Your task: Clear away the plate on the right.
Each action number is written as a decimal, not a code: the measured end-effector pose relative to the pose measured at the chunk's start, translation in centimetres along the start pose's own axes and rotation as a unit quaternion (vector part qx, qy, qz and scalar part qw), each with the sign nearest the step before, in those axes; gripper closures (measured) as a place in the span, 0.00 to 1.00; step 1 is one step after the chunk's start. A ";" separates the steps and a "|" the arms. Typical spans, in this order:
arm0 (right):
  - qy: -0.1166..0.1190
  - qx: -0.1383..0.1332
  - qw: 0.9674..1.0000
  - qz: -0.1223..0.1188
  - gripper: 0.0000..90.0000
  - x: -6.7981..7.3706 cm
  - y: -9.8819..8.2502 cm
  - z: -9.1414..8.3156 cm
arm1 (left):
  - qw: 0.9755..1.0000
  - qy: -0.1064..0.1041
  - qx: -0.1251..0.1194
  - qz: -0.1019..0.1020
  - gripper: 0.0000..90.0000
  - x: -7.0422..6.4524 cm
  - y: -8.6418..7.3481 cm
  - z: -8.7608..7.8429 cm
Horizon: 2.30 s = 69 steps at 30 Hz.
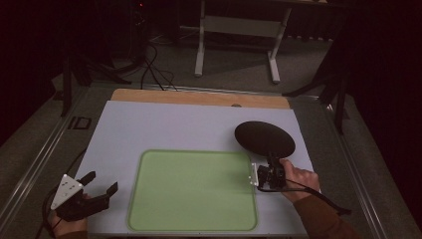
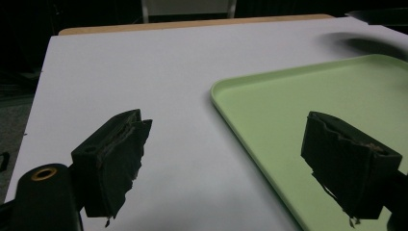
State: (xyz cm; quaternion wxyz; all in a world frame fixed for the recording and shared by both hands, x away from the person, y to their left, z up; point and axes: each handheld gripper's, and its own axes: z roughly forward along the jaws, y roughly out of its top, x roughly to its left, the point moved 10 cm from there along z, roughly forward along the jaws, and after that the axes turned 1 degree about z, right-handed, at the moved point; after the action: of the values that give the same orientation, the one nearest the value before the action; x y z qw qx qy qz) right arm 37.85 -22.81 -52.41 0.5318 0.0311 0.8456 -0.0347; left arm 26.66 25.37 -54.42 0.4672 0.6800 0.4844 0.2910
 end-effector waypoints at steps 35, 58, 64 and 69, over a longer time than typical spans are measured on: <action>-0.022 -0.057 0.998 -0.025 0.87 -0.8 4.2 -2.9 | 1.000 0.000 -0.001 0.001 0.17 0.0 0.0 0.0; -0.026 -0.098 0.994 -0.045 0.86 -0.1 7.0 -5.0 | 1.000 0.000 0.000 0.000 0.17 0.0 0.0 0.0; -0.026 -0.120 0.991 -0.058 0.86 0.6 8.3 -5.9 | 1.000 0.000 0.000 0.001 0.17 0.0 0.0 0.0; -0.027 -0.139 0.988 -0.066 0.86 1.4 9.6 -6.7 | 1.000 0.001 0.000 0.000 0.17 0.0 0.0 0.0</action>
State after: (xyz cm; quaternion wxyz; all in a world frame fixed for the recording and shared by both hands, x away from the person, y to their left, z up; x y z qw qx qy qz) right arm 32.05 -12.62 -51.04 0.5501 -0.0996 0.8278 0.0477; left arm 26.67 25.37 -54.40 0.4671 0.6799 0.4843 0.2916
